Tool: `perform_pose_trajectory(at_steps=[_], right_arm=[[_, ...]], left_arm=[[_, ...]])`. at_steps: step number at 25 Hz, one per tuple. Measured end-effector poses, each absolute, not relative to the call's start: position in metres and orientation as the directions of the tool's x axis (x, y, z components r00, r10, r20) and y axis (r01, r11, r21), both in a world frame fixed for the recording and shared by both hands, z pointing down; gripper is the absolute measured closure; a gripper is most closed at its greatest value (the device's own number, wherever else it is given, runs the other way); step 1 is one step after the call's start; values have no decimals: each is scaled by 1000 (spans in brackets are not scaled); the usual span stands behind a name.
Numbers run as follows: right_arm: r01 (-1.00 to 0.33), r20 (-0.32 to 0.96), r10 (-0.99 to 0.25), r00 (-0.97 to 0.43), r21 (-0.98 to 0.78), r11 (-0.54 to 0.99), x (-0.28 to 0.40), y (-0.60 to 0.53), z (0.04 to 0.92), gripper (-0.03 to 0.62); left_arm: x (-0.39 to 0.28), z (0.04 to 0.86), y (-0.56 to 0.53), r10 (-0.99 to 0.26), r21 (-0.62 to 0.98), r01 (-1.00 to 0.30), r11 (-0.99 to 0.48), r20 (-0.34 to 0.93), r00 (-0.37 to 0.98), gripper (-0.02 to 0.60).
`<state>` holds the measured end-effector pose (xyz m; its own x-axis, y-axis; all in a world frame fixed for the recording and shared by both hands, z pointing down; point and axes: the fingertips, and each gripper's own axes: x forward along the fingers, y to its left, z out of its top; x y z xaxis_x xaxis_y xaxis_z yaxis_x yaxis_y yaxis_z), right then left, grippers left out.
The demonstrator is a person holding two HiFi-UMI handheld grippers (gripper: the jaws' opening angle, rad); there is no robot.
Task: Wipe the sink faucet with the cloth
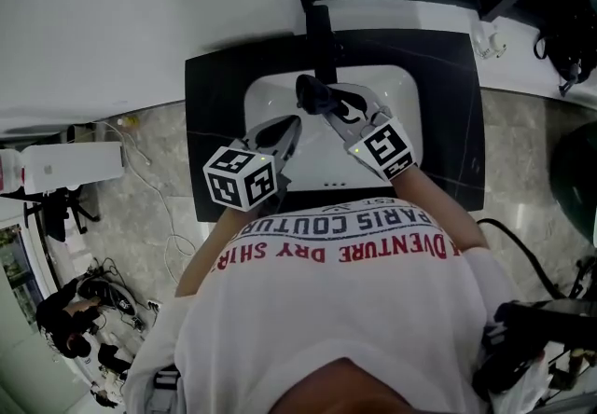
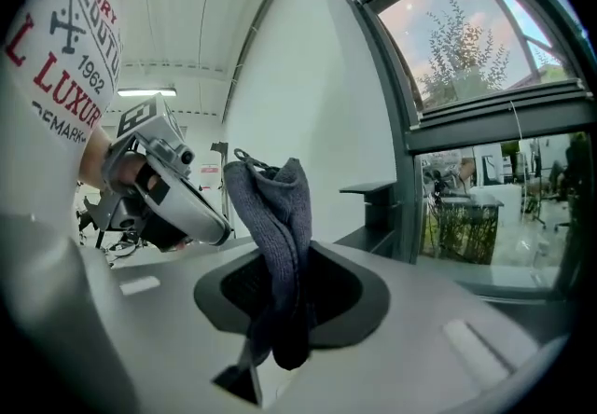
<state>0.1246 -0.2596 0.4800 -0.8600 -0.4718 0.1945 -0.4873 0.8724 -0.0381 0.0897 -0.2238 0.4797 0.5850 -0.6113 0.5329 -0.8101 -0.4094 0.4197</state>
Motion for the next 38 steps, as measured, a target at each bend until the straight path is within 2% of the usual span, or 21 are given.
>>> perform_pose_trajectory(at_steps=[12,20,30,38], right_arm=[[-506,171,-488,-856,-80,859,179,-280,485,511],[-522,168,-502,-849,-108,846,176,-314,488,511],[-540,116,-531,-839,-296,788,170,-374,478,511],[-524,100,-527,-844,-358,773,167,-398,473,511]], left_arm=[[125,480,-228,-630,420,-823,-384,532,565,580],[125,485,-235,-633,424,-829,-366,539,555,581],[119,485,-256,-625,428,-823,-374,539,565,580],[116,491,-258,-615,432,-821,-374,548,568,580]])
